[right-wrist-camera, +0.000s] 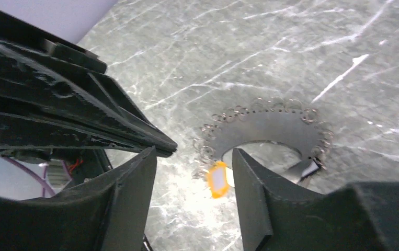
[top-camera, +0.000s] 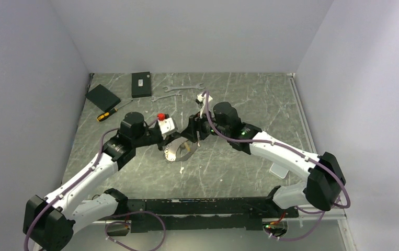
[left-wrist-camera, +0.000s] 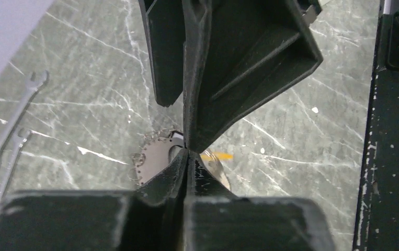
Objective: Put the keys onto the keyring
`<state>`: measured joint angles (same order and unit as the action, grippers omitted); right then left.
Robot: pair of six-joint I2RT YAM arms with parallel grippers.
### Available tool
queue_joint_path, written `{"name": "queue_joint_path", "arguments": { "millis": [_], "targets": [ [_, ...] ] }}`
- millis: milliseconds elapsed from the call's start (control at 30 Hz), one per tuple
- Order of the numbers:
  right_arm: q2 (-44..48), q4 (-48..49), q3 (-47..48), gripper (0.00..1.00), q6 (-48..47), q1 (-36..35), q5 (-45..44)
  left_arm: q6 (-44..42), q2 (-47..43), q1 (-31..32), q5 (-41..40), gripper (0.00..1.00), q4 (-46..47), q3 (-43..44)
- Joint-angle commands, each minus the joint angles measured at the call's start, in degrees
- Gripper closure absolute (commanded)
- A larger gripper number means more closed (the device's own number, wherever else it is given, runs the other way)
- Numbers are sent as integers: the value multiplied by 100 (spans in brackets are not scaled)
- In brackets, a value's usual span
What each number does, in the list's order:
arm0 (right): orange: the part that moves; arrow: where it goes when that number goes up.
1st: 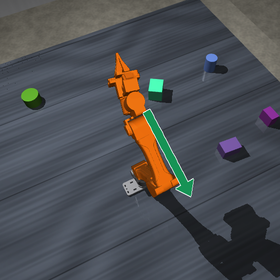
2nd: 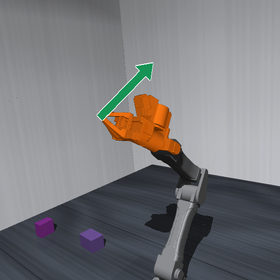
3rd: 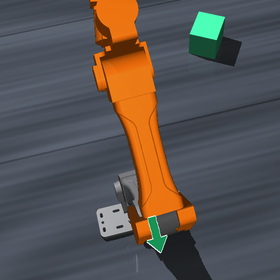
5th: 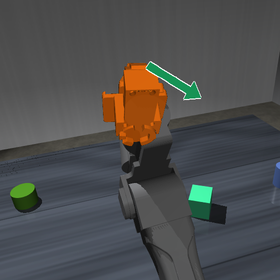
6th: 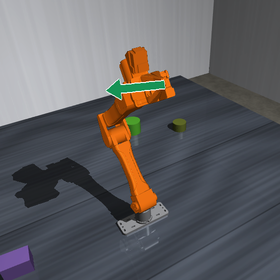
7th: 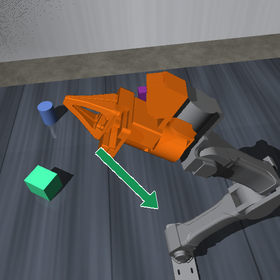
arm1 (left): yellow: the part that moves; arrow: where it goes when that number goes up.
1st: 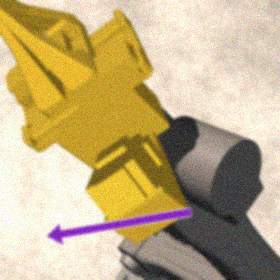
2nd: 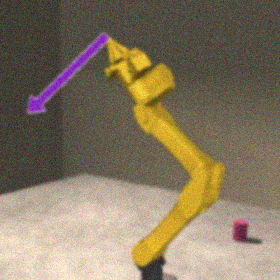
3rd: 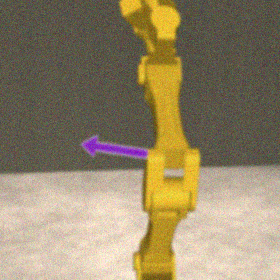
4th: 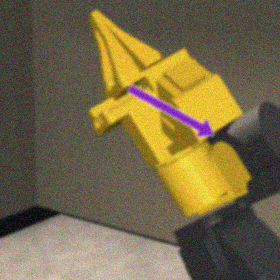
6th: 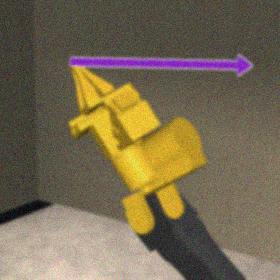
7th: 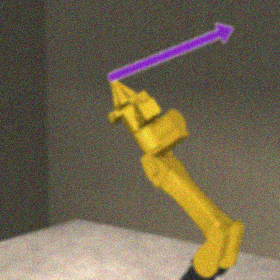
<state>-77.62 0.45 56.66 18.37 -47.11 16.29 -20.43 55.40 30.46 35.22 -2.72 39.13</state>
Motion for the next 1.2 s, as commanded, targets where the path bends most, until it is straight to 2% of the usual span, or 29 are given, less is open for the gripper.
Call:
{"name": "queue_joint_path", "arguments": {
  "millis": [0, 267, 433, 467, 567, 667, 767, 933, 1167],
  "targets": [
    [228, -460, 449, 38, -315, -4, -355, 779, 66, 21, 147, 100, -348, 559],
    [665, -459, 281, 34, -505, -5, -640, 1483, 61, 22, 96, 100, -795, 807],
    [338, -779, 158, 34, -382, -1, -1097, 1479, -45, 19, -802, 98, -1436, 951],
    [201, -884, 146, 34, -340, 0, -1222, 1446, -94, 21, -1070, 92, -1606, 993],
    [-281, -1079, 161, 35, -137, -3, -1486, 1404, -290, 22, -1926, 59, -1625, 858],
    [-946, -1328, 454, 38, 122, -6, -1532, 1623, -533, 12, -2486, 37, -1281, 568],
    [-1633, -1567, 911, 40, 283, -32, -1413, 1596, -661, 3, -2601, 34, -1127, 416],
    [-2412, -1604, 1344, 40, -181, -215, -1575, 1356, -754, 1, -2936, 34, -1544, 513],
    [-3272, -1832, 2010, 41, -746, -272, -1843, 1243, -898, 2, -2975, 34, -1550, 411]
  ]
}}
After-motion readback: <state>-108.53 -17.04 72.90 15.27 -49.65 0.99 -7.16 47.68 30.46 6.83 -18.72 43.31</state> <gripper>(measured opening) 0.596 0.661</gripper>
